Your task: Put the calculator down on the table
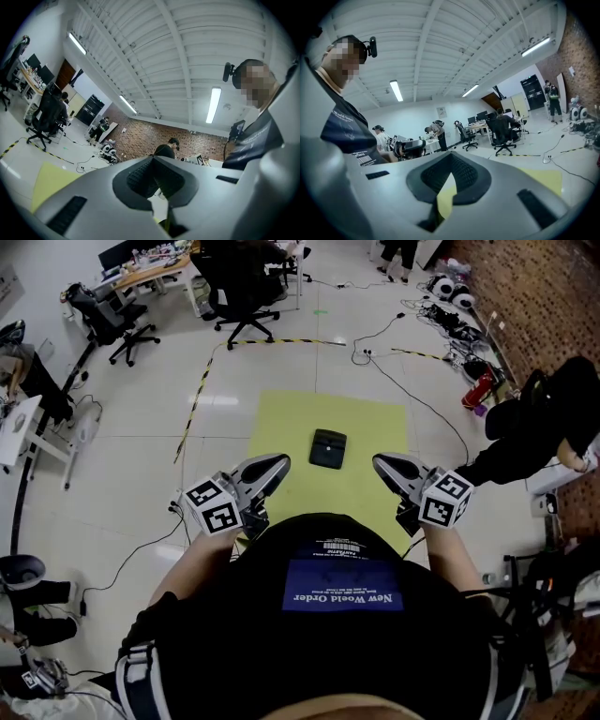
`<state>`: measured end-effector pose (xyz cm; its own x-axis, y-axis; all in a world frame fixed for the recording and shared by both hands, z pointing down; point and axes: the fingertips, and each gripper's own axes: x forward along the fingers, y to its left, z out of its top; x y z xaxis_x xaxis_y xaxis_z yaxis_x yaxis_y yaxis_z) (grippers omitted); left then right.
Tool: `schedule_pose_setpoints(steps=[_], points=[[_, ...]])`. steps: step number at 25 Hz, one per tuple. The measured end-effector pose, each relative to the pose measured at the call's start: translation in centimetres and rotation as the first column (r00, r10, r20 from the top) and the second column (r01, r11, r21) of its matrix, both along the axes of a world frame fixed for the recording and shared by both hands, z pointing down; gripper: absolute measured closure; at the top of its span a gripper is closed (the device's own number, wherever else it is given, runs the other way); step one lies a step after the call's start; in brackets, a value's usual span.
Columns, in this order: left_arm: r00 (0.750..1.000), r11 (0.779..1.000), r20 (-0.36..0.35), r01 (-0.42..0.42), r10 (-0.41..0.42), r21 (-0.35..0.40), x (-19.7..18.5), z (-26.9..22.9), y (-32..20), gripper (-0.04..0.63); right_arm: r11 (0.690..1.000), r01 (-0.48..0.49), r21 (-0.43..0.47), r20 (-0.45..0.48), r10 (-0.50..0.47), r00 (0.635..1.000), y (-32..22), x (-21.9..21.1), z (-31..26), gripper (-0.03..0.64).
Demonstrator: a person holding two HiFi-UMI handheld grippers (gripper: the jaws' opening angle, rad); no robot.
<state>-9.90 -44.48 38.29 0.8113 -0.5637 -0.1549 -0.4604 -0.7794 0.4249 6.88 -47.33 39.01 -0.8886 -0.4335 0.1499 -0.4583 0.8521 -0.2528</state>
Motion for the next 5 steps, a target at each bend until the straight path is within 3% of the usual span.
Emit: schedule_pose_setpoints(steps=[5], points=[[1.000,1.000,0.000,-0.002,0.002,-0.012,0.19,0.65,0.25,0.588,1.000,0.008,0.001,-0.007,-0.008,1.000,0.31,-0.05,0.45,0.632]])
